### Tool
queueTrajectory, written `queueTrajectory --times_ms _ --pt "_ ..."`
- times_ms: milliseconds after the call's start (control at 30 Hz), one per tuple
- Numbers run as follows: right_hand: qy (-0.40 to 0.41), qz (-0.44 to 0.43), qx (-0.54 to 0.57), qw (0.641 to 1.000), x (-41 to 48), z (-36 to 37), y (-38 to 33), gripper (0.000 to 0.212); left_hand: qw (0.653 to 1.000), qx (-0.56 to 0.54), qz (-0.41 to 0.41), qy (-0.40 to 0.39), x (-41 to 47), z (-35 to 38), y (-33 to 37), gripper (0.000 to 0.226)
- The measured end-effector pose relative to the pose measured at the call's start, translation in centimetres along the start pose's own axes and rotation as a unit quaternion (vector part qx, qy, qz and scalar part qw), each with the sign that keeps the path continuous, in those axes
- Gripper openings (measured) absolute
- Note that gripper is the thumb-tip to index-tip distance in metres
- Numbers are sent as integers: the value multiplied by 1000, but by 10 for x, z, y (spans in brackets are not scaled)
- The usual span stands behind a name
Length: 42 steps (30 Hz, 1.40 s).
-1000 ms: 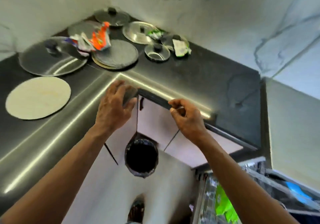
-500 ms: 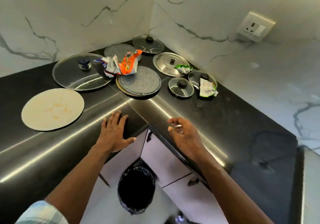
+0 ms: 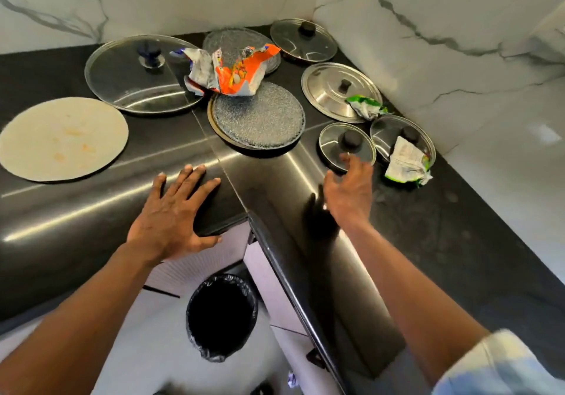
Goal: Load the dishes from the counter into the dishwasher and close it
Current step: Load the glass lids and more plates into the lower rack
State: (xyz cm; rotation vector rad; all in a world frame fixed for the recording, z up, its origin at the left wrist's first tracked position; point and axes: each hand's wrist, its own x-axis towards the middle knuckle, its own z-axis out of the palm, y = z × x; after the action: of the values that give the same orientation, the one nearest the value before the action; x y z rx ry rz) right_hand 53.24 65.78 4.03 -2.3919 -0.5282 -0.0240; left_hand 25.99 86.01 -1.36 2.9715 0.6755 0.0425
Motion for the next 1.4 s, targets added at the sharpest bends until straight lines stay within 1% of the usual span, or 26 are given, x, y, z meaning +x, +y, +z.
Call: queueTrajectory --times_ms 67,100,200,233,267,333,400,467,533,600,667,733,800,833,867,900,1000,1067,1133,1167,1233,1300,1333,1367,1400 --pt "34 -1 -29 999 27 2 0 45 1000 6 -1 -5 0 1 1 119" --pt "33 -1 -44 998 42 3 -1 49 1000 5 -2 -6 0 1 1 119" --pt "-30 17 -114 993 83 6 -3 67 1000 3 -4 -9 0 0 2 119" --pt "-59 13 -133 989 92 8 -2 68 1000 2 -5 -11 0 -1 2 119" --pt "-83 0 -145 986 99 9 0 65 1000 1 -6 -12 -1 -1 2 119" --pt "-106 -32 -157 981 110 11 4 50 1000 2 -6 -13 -1 -1 2 119" --pt "-123 -37 -165 978 116 11 8 39 1000 2 -5 -13 -3 0 2 120" --pt "-136 -31 -159 977 120 7 7 34 1000 0 -7 -5 -2 1 1 120" --pt "-123 -32 -120 985 113 0 5 34 1000 -3 -6 -4 0 1 0 120" --pt "-70 -42 -58 995 95 -9 3 33 1000 -7 -2 3 0 0 -1 120" --pt "-8 -44 17 999 69 -21 -2 33 1000 -17 -5 2 -1 -1 -1 120" --pt "27 -1 127 992 36 -34 -8 32 1000 -19 -5 -3 -2 -4 0 119" --pt "29 62 278 958 -9 -47 -15 29 1000 -21 -4 -4 -2 -6 2 119" --pt "27 76 336 939 -34 -53 -19 27 1000 -24 -5 -5 -1 -8 2 118" --pt "25 83 369 925 -63 -61 -22 25 1000 -29 -2 -5 -1 -10 2 117" --pt "24 84 380 921 -92 -67 -25 24 999 -33 1 -5 -1 -11 2 116" --pt "25 96 364 926 -179 -85 -26 27 999 -28 28 -5 -5 -10 1 110" --pt "48 114 348 929 -240 -92 -29 29 997 -32 69 22 -4 -10 1 101" --pt "87 136 332 929 -303 -94 -34 34 990 -32 122 61 -5 -10 2 86" --pt "92 155 333 926 -330 -91 -34 32 984 -25 154 90 -6 -9 0 74" --pt "95 216 344 909 -398 -83 -28 23 957 -5 254 140 -24 -2 5 59" --pt "136 272 354 884 -461 -77 -25 24 927 -24 343 150 -55 12 21 53" --pt "157 298 356 871 -486 -74 -23 25 919 -44 366 142 -72 18 32 51" --pt "172 331 353 858 -514 -71 -19 25 916 -66 380 114 -95 27 47 50" --pt "182 365 351 843 -540 -67 -13 25 915 -88 388 71 -119 36 63 50"
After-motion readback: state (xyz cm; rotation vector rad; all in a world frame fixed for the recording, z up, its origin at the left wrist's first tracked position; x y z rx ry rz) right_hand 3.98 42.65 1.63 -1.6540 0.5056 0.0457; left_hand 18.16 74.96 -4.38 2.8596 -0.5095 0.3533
